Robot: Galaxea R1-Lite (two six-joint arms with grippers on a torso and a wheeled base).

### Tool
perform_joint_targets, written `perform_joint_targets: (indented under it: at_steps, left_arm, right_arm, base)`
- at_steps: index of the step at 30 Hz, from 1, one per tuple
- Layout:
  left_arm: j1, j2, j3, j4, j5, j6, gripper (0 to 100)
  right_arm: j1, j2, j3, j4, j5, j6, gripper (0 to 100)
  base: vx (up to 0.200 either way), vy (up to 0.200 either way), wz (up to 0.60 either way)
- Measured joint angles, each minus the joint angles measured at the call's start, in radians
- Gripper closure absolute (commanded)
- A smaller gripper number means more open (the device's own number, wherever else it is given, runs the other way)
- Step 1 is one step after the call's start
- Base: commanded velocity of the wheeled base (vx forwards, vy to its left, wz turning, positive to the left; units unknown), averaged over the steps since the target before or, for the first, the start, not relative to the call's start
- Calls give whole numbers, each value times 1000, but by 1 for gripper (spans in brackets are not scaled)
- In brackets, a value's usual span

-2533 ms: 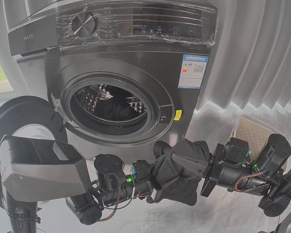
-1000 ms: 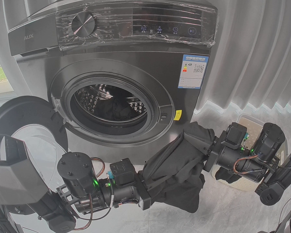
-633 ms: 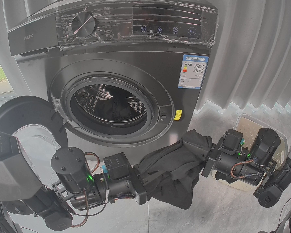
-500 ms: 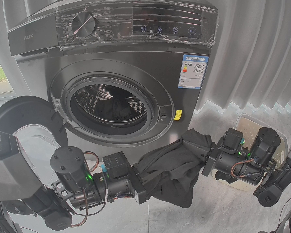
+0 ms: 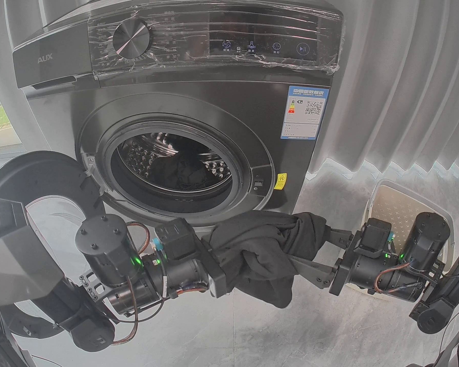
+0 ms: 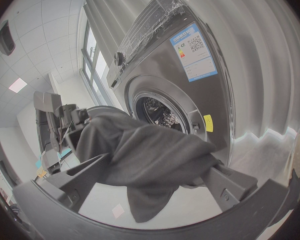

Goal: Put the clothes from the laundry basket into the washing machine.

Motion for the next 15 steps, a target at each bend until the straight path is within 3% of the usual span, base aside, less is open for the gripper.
perform_joint_targets:
  at_steps: [9,15]
  left_arm:
    - [23,0,-46,0,29,0,100]
    - [31,-9,-50,0,33,-1,100]
  right_arm:
    - [-21,-20,113,0,34,-11,0]
    - [-43,-23,159,1,44,-44,0]
  base:
    - [0,0,0]
    - [0,0,0]
